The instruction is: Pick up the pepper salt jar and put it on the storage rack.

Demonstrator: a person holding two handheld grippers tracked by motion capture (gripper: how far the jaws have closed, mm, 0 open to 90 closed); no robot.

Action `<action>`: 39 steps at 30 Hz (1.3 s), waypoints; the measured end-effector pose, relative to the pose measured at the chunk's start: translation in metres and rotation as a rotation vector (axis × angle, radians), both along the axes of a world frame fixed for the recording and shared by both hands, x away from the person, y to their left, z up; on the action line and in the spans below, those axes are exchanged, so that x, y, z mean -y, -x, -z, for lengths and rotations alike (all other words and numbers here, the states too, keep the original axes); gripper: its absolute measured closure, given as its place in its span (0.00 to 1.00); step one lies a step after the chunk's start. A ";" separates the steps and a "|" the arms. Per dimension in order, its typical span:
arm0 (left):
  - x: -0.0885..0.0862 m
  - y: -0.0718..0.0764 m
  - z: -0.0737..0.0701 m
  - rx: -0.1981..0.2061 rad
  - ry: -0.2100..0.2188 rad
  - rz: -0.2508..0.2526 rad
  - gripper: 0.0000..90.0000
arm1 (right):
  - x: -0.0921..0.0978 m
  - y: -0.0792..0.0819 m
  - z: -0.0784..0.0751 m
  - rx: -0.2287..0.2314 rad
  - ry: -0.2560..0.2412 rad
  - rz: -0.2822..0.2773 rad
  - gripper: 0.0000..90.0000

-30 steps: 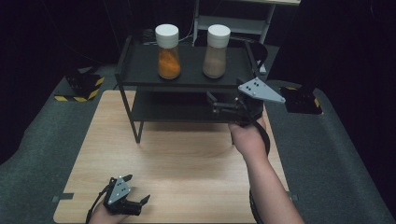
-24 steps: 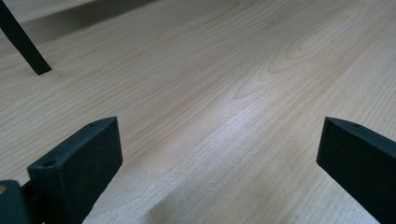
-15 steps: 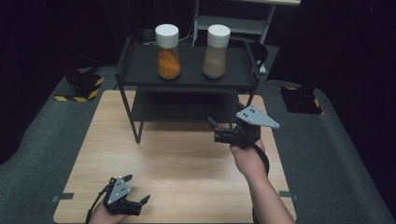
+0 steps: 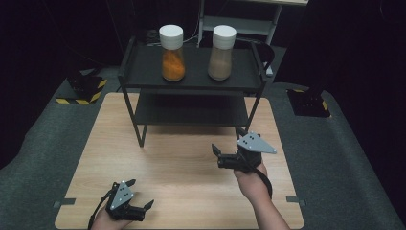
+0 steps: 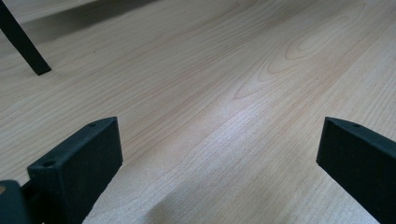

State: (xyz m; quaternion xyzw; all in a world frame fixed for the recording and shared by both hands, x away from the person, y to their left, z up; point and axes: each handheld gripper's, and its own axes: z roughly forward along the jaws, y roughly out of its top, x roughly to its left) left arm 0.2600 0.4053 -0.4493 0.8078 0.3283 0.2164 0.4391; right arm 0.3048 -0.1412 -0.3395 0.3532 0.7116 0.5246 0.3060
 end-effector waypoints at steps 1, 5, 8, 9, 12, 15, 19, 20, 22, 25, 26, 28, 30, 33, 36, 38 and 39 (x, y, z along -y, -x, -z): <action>0.000 0.000 0.000 -0.002 0.004 -0.001 0.01 | 0.000 0.002 0.004 -0.006 0.002 0.001 0.00; 0.001 0.000 0.001 -0.007 0.018 -0.017 0.01 | 0.007 0.013 0.037 -0.051 -0.001 0.001 0.00; 0.003 -0.002 0.000 0.002 -0.002 0.005 0.01 | 0.012 0.019 0.067 -0.101 0.034 0.005 0.00; 0.004 -0.002 0.000 0.008 -0.011 0.011 0.01 | 0.013 0.021 0.076 -0.119 0.046 0.005 0.00; 0.005 0.003 0.001 0.019 -0.005 0.001 0.01 | 0.016 0.026 0.100 -0.162 0.071 0.012 0.00; 0.005 0.004 0.002 0.020 -0.004 0.002 0.01 | 0.014 0.032 0.113 -0.181 0.092 0.028 0.00; 0.004 0.005 0.001 0.023 -0.012 0.010 0.01 | 0.011 0.038 0.119 -0.169 0.129 0.028 0.00; 0.004 0.005 0.001 0.022 -0.014 0.009 0.01 | 0.011 0.038 0.120 -0.171 0.129 0.029 0.00; 0.003 0.004 0.001 0.016 -0.006 0.000 0.01 | 0.011 0.038 0.123 -0.176 0.119 0.035 0.01; 0.003 0.003 0.000 0.008 -0.005 -0.005 0.01 | 0.013 0.038 0.123 -0.179 0.109 0.035 0.01; 0.002 0.003 0.001 0.009 0.005 -0.005 0.01 | 0.013 0.039 0.124 -0.175 0.102 0.039 0.01; -0.001 0.003 0.003 0.011 0.028 0.000 0.01 | 0.015 0.041 0.126 -0.167 0.087 0.043 0.01; -0.005 0.000 0.000 0.006 0.074 -0.008 0.01 | 0.017 0.046 0.126 -0.160 0.061 0.056 0.00; -0.004 -0.003 -0.002 0.012 0.112 -0.001 0.01 | 0.022 0.049 0.124 -0.152 0.055 0.054 0.00; -0.001 -0.005 -0.001 0.003 0.109 0.003 0.01 | 0.027 0.051 0.127 -0.157 0.032 0.066 0.00; -0.002 -0.006 -0.001 -0.004 0.118 0.006 0.02 | 0.029 0.050 0.127 -0.168 0.025 0.074 0.00; -0.003 -0.006 -0.002 0.001 0.134 0.008 0.02 | 0.030 0.050 0.127 -0.175 0.011 0.082 0.00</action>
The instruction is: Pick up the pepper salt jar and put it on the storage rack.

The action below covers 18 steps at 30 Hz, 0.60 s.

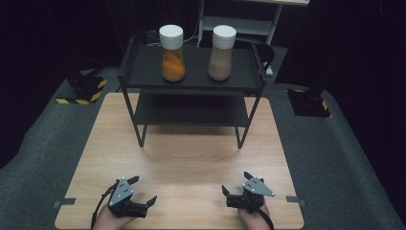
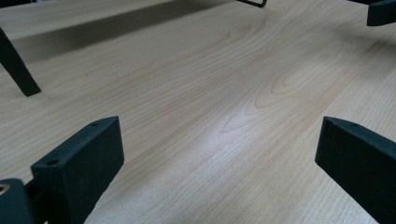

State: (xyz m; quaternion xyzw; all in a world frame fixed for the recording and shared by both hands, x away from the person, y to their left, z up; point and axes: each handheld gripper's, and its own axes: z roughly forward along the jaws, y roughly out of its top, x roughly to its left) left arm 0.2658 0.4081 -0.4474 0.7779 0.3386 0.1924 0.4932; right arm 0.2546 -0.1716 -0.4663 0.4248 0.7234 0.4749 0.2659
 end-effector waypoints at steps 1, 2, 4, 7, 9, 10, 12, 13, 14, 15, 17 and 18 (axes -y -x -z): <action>0.000 0.001 -0.001 0.008 0.008 -0.001 0.02 | 0.002 0.001 0.000 0.000 -0.018 0.003 0.00; -0.001 0.002 -0.002 0.025 0.016 0.001 0.02 | 0.003 0.001 0.000 0.004 -0.029 0.003 0.00; -0.002 0.002 -0.002 0.028 0.017 0.004 0.02 | 0.003 0.003 -0.002 0.017 -0.026 -0.001 0.00; 0.001 0.002 -0.002 0.014 -0.029 -0.003 0.02 | 0.000 0.002 0.000 0.011 -0.006 -0.009 0.00; 0.003 0.002 -0.001 0.011 -0.055 -0.005 0.02 | -0.001 0.001 0.001 0.000 0.008 -0.013 0.00; 0.005 0.002 -0.001 0.014 -0.075 -0.007 0.02 | -0.001 0.001 0.001 -0.002 0.011 -0.013 0.00; 0.005 0.003 -0.001 0.011 -0.084 -0.009 0.02 | -0.001 0.001 0.001 -0.007 0.009 -0.012 0.00; 0.005 0.003 0.000 0.005 -0.083 -0.011 0.02 | -0.001 0.001 0.001 -0.007 0.010 -0.012 0.00; 0.005 0.002 0.000 0.000 -0.090 -0.012 0.02 | -0.002 0.001 0.001 -0.009 0.011 -0.013 0.00; 0.005 0.002 0.000 0.000 -0.090 -0.012 0.02 | -0.002 0.001 0.001 -0.009 0.011 -0.013 0.00; 0.004 0.003 0.001 -0.010 -0.094 -0.020 0.02 | -0.002 0.000 0.001 -0.009 0.015 -0.015 0.00; 0.003 0.003 0.002 -0.009 -0.095 -0.022 0.02 | -0.002 0.000 0.001 -0.010 0.014 -0.014 0.00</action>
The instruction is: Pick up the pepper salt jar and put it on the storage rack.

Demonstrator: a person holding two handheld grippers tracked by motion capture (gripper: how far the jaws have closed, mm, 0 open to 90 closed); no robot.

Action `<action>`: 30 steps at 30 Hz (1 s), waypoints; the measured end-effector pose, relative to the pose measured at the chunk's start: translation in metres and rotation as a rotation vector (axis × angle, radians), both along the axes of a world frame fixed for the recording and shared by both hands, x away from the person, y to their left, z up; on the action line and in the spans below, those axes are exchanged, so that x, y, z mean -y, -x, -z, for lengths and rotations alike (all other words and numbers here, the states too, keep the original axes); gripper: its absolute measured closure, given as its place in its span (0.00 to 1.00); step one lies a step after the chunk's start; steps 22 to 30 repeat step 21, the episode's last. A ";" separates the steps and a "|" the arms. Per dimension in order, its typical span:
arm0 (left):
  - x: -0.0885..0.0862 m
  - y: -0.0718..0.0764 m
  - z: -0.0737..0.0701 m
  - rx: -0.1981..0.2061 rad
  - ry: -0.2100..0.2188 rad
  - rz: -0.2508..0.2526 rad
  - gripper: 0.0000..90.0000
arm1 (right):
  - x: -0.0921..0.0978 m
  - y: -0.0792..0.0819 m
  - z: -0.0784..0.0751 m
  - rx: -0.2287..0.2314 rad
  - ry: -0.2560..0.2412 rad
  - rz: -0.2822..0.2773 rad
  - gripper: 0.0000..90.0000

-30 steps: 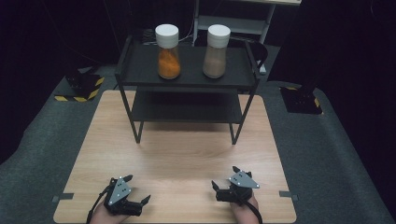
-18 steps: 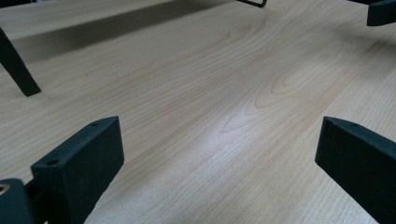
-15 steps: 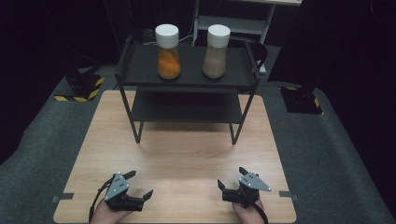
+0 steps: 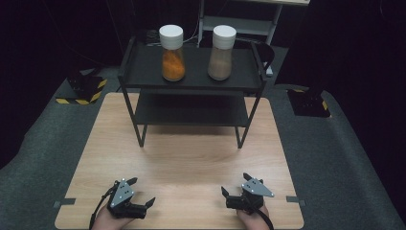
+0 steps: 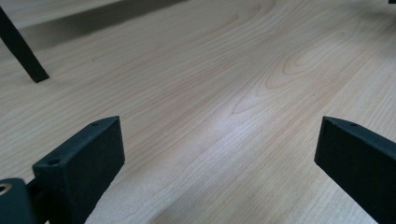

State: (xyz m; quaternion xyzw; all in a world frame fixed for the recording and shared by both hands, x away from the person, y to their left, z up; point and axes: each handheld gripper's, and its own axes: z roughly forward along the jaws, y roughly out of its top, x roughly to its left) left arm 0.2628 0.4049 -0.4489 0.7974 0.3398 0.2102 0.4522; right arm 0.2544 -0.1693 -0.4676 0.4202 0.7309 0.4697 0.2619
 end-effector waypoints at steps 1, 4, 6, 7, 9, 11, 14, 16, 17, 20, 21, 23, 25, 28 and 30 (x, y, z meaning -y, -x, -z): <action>0.000 0.001 0.001 0.001 -0.003 -0.004 0.02 | 0.000 0.000 0.000 -0.001 -0.001 0.000 0.00; 0.000 0.000 0.002 -0.001 -0.014 -0.007 0.02 | 0.000 -0.001 0.000 -0.001 0.001 -0.006 0.00; 0.002 0.000 0.001 0.002 -0.022 -0.009 0.02 | 0.001 0.000 0.000 -0.001 -0.002 -0.006 0.00; 0.002 0.001 0.001 0.007 -0.027 -0.007 0.02 | 0.001 0.000 0.000 -0.001 -0.002 -0.007 0.00; 0.003 0.001 0.001 0.007 -0.032 -0.009 0.02 | 0.001 0.001 0.000 0.000 -0.001 -0.006 0.00; 0.006 0.002 0.000 0.013 -0.053 -0.009 0.02 | 0.002 0.001 0.000 0.000 -0.003 -0.004 0.00; 0.009 0.003 -0.001 0.020 -0.072 -0.004 0.02 | 0.002 0.002 0.000 0.000 -0.003 -0.002 0.00; 0.010 0.003 -0.001 0.021 -0.078 -0.003 0.02 | 0.002 0.003 0.000 0.003 0.000 -0.001 0.00; 0.011 0.004 -0.001 0.023 -0.082 -0.002 0.02 | 0.001 0.003 0.000 0.004 0.001 -0.001 0.00; 0.011 0.002 -0.002 0.016 -0.087 0.001 0.02 | 0.001 0.004 0.001 0.007 0.003 0.000 0.00; 0.011 0.002 -0.002 0.015 -0.088 0.001 0.02 | 0.001 0.004 0.001 0.008 0.002 0.000 0.00; 0.011 0.002 -0.002 0.015 -0.088 0.001 0.02 | 0.001 0.004 0.001 0.008 0.002 0.000 0.00; 0.011 0.002 -0.002 0.015 -0.088 0.001 0.02 | 0.001 0.004 0.001 0.008 0.002 0.000 0.00; 0.011 0.002 -0.002 0.015 -0.088 0.001 0.02 | 0.001 0.004 0.001 0.008 0.002 0.000 0.00; 0.011 0.002 -0.002 0.015 -0.088 0.001 0.02 | 0.001 0.004 0.001 0.008 0.002 0.000 0.00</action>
